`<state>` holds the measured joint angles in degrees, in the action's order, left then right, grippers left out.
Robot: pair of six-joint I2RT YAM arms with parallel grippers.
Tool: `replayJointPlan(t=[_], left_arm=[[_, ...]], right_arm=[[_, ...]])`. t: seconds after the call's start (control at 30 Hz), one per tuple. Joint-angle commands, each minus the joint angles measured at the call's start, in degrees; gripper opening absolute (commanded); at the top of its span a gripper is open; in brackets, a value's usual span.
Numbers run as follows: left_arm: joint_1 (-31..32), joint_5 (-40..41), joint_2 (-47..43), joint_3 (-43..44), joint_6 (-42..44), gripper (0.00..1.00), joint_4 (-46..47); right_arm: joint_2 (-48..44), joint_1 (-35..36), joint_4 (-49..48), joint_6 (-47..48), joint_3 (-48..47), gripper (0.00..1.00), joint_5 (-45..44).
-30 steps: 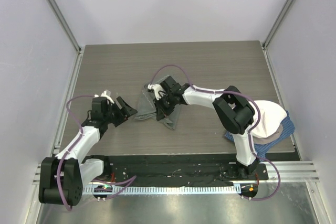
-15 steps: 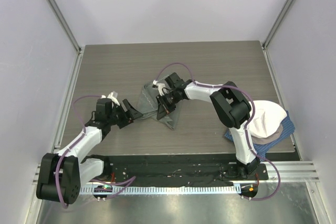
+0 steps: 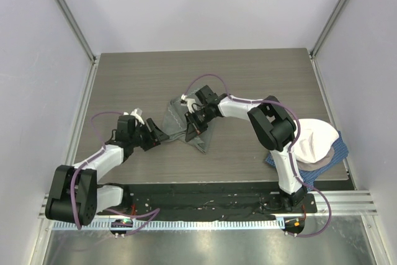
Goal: Fold the napkin, place the utensils inside, and roll it up
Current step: Roll the napkin with the utensil
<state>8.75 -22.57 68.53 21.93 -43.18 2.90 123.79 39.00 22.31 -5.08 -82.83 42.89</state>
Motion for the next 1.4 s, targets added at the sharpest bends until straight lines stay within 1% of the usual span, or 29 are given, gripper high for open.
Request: replayJointPlan(t=[0.0, 0.1, 0.2, 0.4, 0.43, 0.5, 0.53, 0.6, 0.67, 0.7, 0.8, 0.83, 0.9, 0.93, 0.97, 1.03, 1.13, 1.17, 1.2, 1.27, 1.3, 1.33, 1.37], left_arm=[[0.5, -0.5, 2.0, 2.3, 0.6, 0.58, 5.6], [0.9, -0.9, 3.4, 2.9, 0.6, 0.54, 6.9], [1.2, -1.0, 4.3, 3.5, 0.6, 0.46, 7.4], [1.3, -1.6, 5.1, 4.0, 0.2, 0.24, 7.6], [1.3, -1.5, 5.2, 4.1, 0.1, 0.18, 7.5], [1.3, -1.7, 5.2, 4.7, -0.3, 0.12, 6.8], [1.3, -1.9, 5.1, 5.0, -0.5, 0.06, 6.3], [1.3, -1.7, 4.9, 6.6, -0.9, 0.01, 3.5], [1.3, -1.3, 4.8, 8.9, -0.9, 0.0, -1.1], [1.3, -1.2, 4.7, 9.7, -0.9, 0.0, -2.7], [1.1, -1.6, 5.7, 12.8, -0.3, 0.0, -8.7], [1.2, -2.3, 6.4, 14.3, -0.2, 0.0, -9.7], [0.8, -5.1, 8.3, 15.5, -0.1, 0.0, -11.9], [0.5, -6.1, 8.8, 16.4, 0.0, 0.0, -12.2], [0.0, -8.0, 10.0, 16.7, 0.1, 0.0, -12.6], [-1.0, -9.8, 11.0, 17.9, 0.6, 0.0, -14.0], [-2.1, -11.7, 12.5, 19.5, 1.9, 0.0, -16.2], [-2.2, -12.1, 12.7, 19.6, 2.1, 0.0, -16.8], [-2.6, -12.6, 13.2, 19.9, 2.3, 0.0, -17.0], [-2.9, -13.4, 13.5, 20.2, 2.8, 0.0, -17.6], [-3.2, -14.0, 14.0, 20.3, 2.9, 0.0, -17.7], [-3.5, -14.3, 14.1, 20.3, 3.1, 0.0, -18.0], [-3.7, -14.6, 14.2, 20.3, 3.4, 0.0, -18.3]], right_arm=[[4.1, 0.5, 4.4, 1.7, 1.0, 0.01, -5.6], [4.3, 0.4, 4.7, 1.8, 0.9, 0.01, -5.5], [4.5, 0.3, 4.9, 1.8, 0.7, 0.01, -5.5], [4.7, 0.2, 5.3, 1.8, 0.6, 0.01, -5.4], [4.7, 0.2, 5.3, 1.7, 0.5, 0.01, -5.4], [4.4, 0.2, 5.4, 1.7, 0.4, 0.01, -5.4], [4.2, 0.2, 5.4, 1.5, 0.4, 0.01, -5.5], [2.8, 0.2, 5.6, 1.0, 0.4, 0.01, -5.7], [1.5, 0.2, 5.6, 0.6, 0.5, 0.05, -6.9], [-0.3, 0.1, 5.7, 0.6, 0.5, 0.14, -7.2], [-3.1, 0.1, 5.9, 0.5, 0.6, 0.32, -9.2], [-4.9, 0.1, 5.9, 0.5, 0.8, 0.42, -10.3], [-6.8, 0.2, 5.9, 1.2, 1.0, 0.5, -11.4], [-8.6, 0.2, 5.9, 1.4, 1.3, 0.59, -13.1], [-9.4, 0.5, 5.7, 1.8, 1.7, 0.63, -13.8], [-12.7, 1.1, 4.2, 3.3, 3.4, 0.68, -15.2], [-16.0, 3.2, 0.1, 4.8, 7.0, 0.74, -21.7], [-18.3, 3.9, -1.2, 4.8, 8.2, 0.75, -25.9], [-19.3, 5.7, -2.7, 6.1, 9.3, 0.76, -27.9], [-22.0, 7.8, -7.9, 7.0, 12.6, 0.77, -32.7], [-23.0, 9.1, -9.6, 7.5, 13.6, 0.78, -37.0], [-23.8, 11.3, -13.2, 8.0, 15.7, 0.79, -39.5], [-24.4, 12.3, -14.9, 9.0, 16.5, 0.83, -41.1]])
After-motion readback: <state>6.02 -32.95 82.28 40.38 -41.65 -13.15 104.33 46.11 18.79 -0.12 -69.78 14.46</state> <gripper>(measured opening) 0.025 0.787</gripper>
